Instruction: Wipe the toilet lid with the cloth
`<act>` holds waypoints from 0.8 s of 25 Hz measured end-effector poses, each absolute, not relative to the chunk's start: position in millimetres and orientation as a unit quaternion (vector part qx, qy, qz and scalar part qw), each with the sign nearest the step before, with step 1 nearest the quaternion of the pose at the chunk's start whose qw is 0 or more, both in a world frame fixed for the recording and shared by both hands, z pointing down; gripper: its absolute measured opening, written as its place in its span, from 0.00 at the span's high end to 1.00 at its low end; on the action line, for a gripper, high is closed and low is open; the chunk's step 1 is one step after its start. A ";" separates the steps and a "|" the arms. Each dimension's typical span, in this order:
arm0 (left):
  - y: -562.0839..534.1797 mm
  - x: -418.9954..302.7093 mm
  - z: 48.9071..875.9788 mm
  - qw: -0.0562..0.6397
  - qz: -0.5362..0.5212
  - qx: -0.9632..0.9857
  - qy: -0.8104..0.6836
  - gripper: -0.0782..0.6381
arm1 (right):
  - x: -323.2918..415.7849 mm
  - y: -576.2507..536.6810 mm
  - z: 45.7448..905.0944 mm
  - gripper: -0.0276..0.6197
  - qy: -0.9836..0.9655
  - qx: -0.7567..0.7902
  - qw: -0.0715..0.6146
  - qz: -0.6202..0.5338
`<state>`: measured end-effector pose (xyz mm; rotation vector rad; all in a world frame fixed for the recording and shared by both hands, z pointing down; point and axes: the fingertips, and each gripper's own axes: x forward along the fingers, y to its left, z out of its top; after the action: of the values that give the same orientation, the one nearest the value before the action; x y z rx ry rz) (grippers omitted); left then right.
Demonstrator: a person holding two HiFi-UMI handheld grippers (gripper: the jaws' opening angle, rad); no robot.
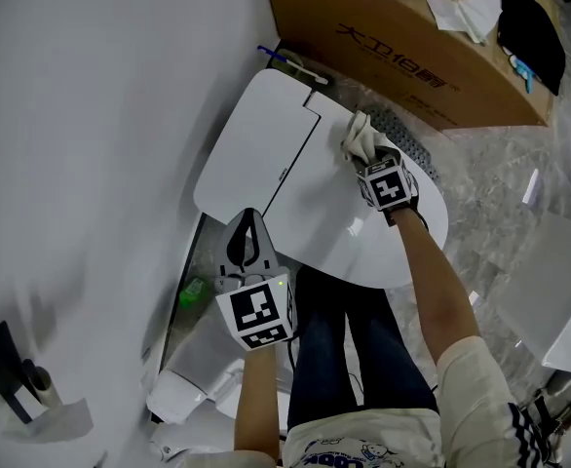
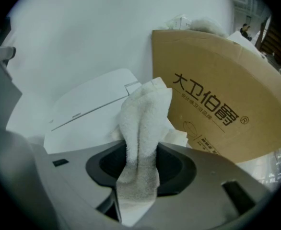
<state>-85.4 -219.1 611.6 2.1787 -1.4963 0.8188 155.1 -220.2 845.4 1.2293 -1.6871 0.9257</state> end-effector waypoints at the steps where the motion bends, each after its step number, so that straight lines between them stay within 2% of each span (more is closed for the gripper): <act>1: -217.2 -83.9 611.9 0.187 0.291 0.774 -0.530 0.89 | 160.8 -213.5 845.3 0.71 -0.669 0.492 0.416 0.372; 20: -198.9 -50.8 601.4 0.168 0.295 0.802 -0.491 0.89 | 263.7 -65.2 850.8 0.70 -0.566 0.580 0.373 0.452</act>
<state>-50.8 -198.9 601.4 2.2824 -1.3973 0.8381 263.7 -65.2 850.8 1.4867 -1.4488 1.1566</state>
